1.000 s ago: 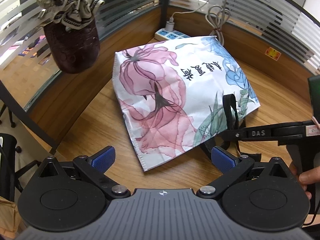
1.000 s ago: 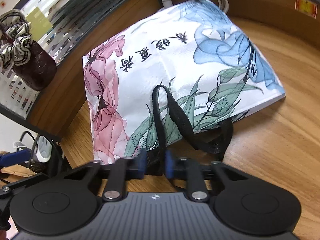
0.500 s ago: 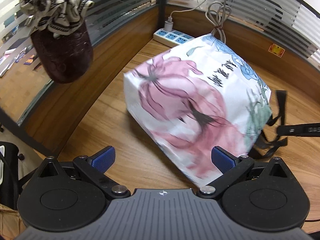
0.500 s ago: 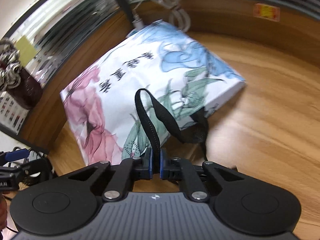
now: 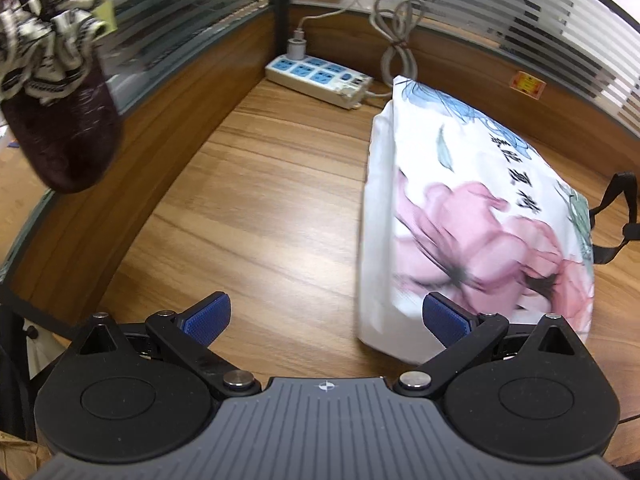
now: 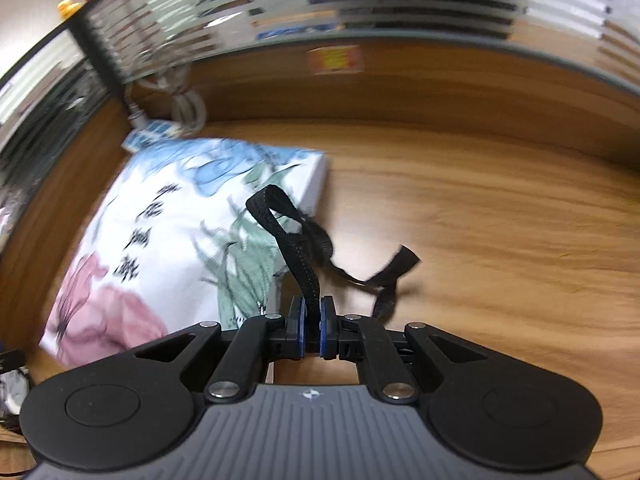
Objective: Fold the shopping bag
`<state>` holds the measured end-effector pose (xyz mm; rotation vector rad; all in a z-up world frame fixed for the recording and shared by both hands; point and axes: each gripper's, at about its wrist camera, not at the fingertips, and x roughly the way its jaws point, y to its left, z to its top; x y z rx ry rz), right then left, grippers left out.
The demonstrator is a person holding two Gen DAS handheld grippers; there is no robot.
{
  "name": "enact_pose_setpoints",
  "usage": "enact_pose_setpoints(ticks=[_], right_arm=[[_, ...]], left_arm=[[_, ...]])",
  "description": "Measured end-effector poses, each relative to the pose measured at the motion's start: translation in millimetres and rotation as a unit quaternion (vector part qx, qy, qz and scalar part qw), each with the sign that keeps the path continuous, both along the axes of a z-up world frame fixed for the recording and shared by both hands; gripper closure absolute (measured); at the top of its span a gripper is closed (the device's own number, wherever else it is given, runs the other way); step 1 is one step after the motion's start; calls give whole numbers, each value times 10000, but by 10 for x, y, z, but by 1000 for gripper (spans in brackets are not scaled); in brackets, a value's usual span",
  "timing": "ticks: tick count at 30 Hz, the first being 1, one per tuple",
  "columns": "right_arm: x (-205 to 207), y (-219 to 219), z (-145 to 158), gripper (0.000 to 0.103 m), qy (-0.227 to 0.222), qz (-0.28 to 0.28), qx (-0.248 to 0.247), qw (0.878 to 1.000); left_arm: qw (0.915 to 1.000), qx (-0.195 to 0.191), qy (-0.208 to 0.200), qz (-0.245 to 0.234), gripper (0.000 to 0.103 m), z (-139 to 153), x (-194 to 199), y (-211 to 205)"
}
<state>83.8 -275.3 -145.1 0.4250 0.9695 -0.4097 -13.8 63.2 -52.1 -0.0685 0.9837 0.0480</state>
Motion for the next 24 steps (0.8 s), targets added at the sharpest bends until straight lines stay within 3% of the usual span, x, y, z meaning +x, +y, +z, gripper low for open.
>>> enact_pose_setpoints(ticks=[17, 20, 22, 24], right_arm=[[-754, -1315, 108, 92, 515, -544, -689, 9948], [-817, -1369, 140, 76, 516, -566, -748, 9943], [-859, -1341, 185, 52, 512, -548, -861, 9935], [-875, -1314, 218, 44, 482, -519, -928, 9932]], left_arm=[[9977, -25, 44, -680, 0, 11, 210, -689], [9971, -40, 41, -758, 0, 15, 251, -760], [9966, -49, 31, -823, 0, 18, 271, -802], [9958, -61, 22, -914, 0, 17, 286, -838]])
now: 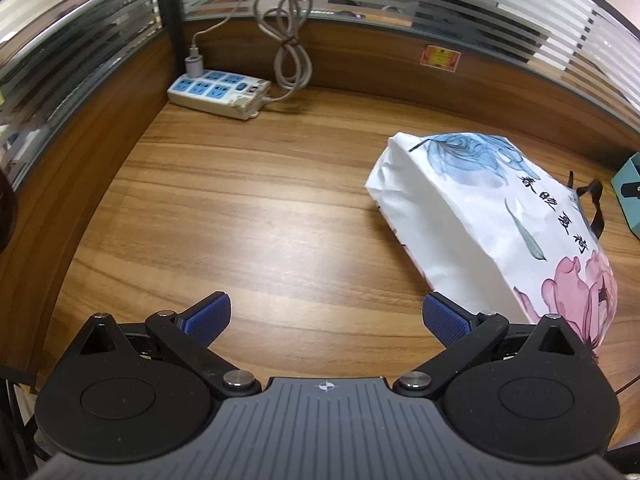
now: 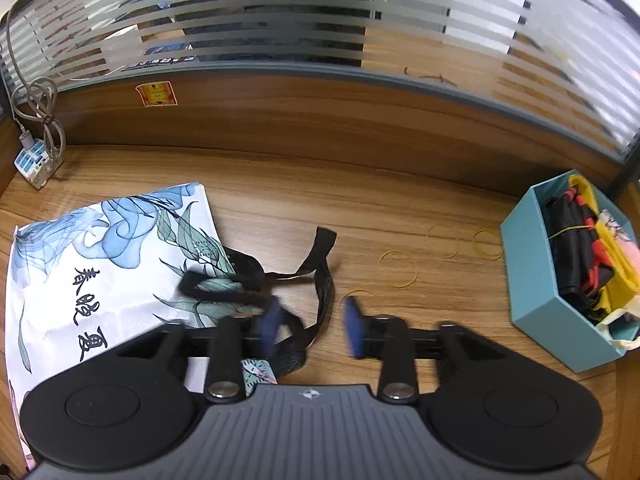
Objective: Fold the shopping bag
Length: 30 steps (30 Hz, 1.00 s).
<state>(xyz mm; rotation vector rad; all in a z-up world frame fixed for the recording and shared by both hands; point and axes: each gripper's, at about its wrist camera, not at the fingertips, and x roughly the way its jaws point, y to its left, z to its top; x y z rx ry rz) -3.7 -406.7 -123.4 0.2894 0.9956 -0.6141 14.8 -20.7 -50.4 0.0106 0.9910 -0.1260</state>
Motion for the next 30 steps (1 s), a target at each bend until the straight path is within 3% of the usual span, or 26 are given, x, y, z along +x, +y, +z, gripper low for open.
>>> enact_pose_setpoints(ticks=[7, 19, 30], right_arm=[[-36, 390, 254, 26, -208, 92, -132, 9997], [-167, 1239, 324, 25, -338, 426, 170, 9984], [-226, 1861, 87, 24, -196, 679, 473, 9964]], left_arm=[[9994, -51, -28, -334, 0, -6, 50, -121], [9931, -91, -119, -1163, 0, 7, 187, -376], [9746, 123, -329, -2211, 0, 1, 387, -817]])
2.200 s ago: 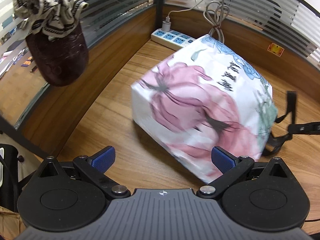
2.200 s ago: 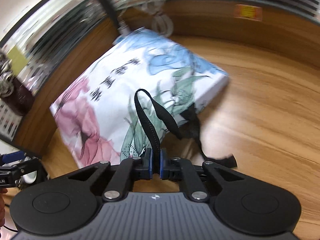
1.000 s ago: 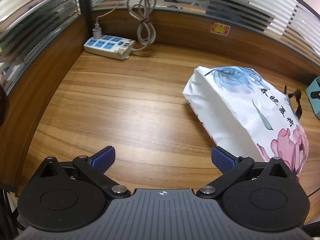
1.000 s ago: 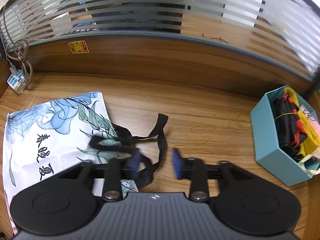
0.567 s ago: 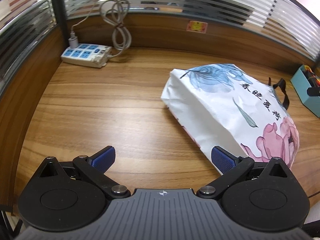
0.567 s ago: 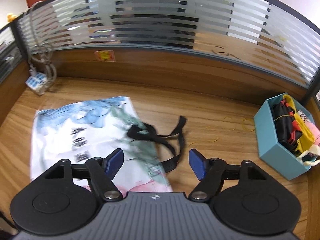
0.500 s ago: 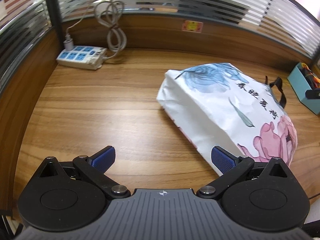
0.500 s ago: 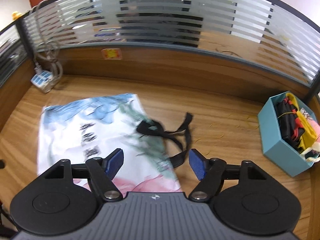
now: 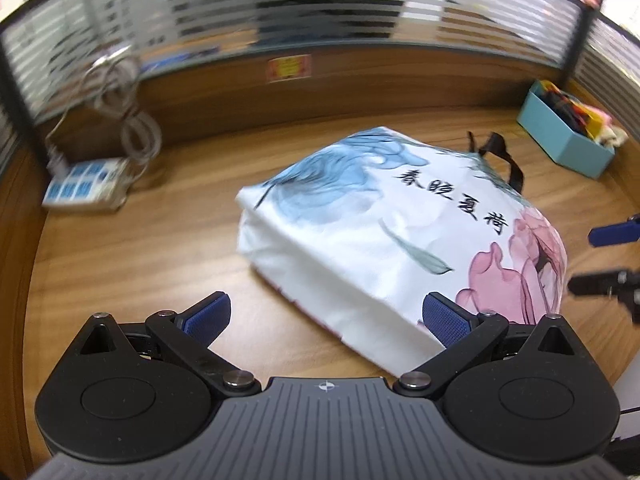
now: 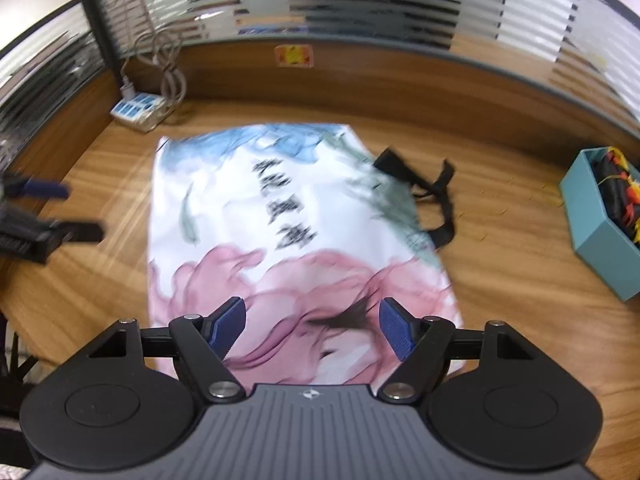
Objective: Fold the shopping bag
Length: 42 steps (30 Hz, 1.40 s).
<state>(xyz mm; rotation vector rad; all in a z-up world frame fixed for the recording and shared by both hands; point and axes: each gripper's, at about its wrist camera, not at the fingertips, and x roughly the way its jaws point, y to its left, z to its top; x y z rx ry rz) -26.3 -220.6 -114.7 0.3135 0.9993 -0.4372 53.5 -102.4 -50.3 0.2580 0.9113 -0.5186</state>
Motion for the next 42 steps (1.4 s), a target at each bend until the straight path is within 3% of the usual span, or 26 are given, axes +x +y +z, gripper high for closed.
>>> enact_pose_setpoints(ticks=[11, 16, 23, 30, 34, 42], right_arm=[[183, 543, -105, 19, 22, 628, 104, 9980], [370, 776, -305, 18, 548, 1038, -447, 9921], [351, 772, -456, 17, 945, 1167, -929, 9843], [71, 520, -434, 17, 1171, 1143, -1197, 9792], [-200, 149, -366, 17, 1053, 745, -963, 9870], [-699, -471, -309, 17, 1072, 167, -932, 9897]], left_arm=[[9994, 86, 37, -343, 0, -81, 285, 3], [9989, 146, -80, -441, 0, -86, 351, 78], [9977, 290, -144, -590, 0, -63, 357, 148], [9946, 572, -134, -860, 0, -114, 228, 187], [9904, 700, -257, -1164, 0, -144, 159, 117], [9770, 909, -594, -1836, 0, -174, 53, -64]])
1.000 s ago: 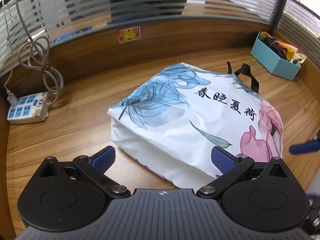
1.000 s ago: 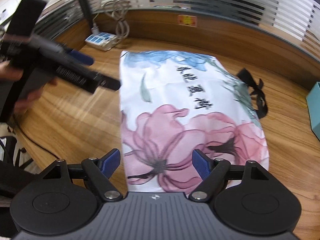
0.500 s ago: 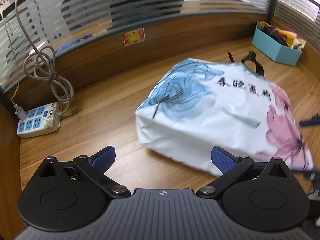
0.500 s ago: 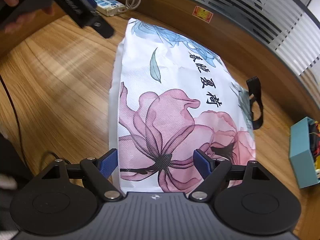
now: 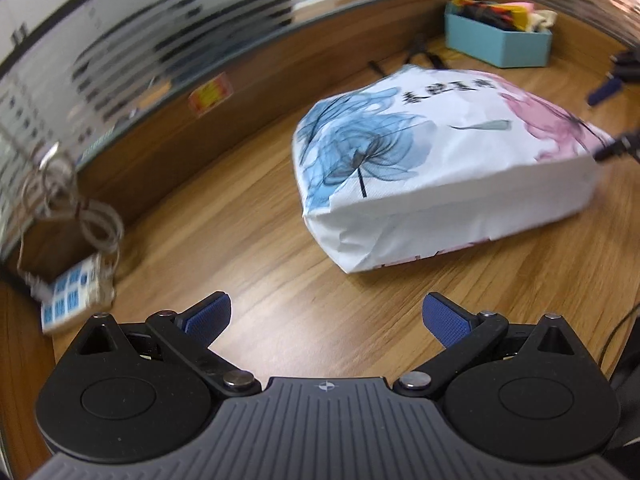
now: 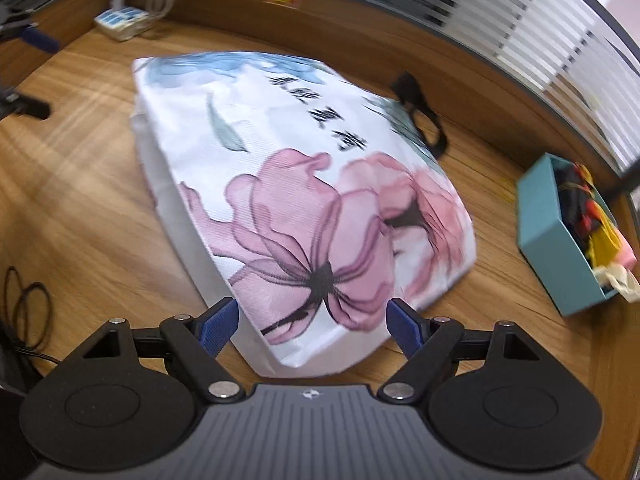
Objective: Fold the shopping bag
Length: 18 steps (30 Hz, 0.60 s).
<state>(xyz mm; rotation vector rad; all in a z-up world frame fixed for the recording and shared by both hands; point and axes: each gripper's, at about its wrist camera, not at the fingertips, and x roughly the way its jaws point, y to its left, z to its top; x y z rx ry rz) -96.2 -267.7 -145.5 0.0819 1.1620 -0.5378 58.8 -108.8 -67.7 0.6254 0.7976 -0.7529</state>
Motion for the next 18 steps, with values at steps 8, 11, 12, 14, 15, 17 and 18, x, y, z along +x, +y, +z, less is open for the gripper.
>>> enact_pose_setpoints(ticks=[8, 11, 12, 14, 15, 17, 18], right_arm=[[-228, -141, -8, 17, -10, -292, -92, 9995], [-218, -68, 18, 17, -54, -228, -117, 9997], [-202, -57, 22, 17, -72, -199, -115, 9997], [-173, -23, 42, 17, -105, -158, -108, 9998], [-163, -7, 52, 17, -133, -133, -84, 9998], [-142, 32, 79, 17, -192, -46, -39, 9998], [-127, 55, 96, 17, -207, 4, -35, 9998]], left_arm=[[9969, 195, -314, -699, 0, -30, -106, -181], [9949, 242, -359, -910, 1, -41, -135, -277], [9946, 228, -326, -961, 1, -34, -110, -316], [9933, 224, -308, -1094, 1, -21, -66, -391], [9920, 252, -341, -1187, 1, -19, -52, -425], [9891, 319, -405, -1379, 6, -20, -25, -496], [9874, 363, -437, -1479, 7, -25, -13, -535]])
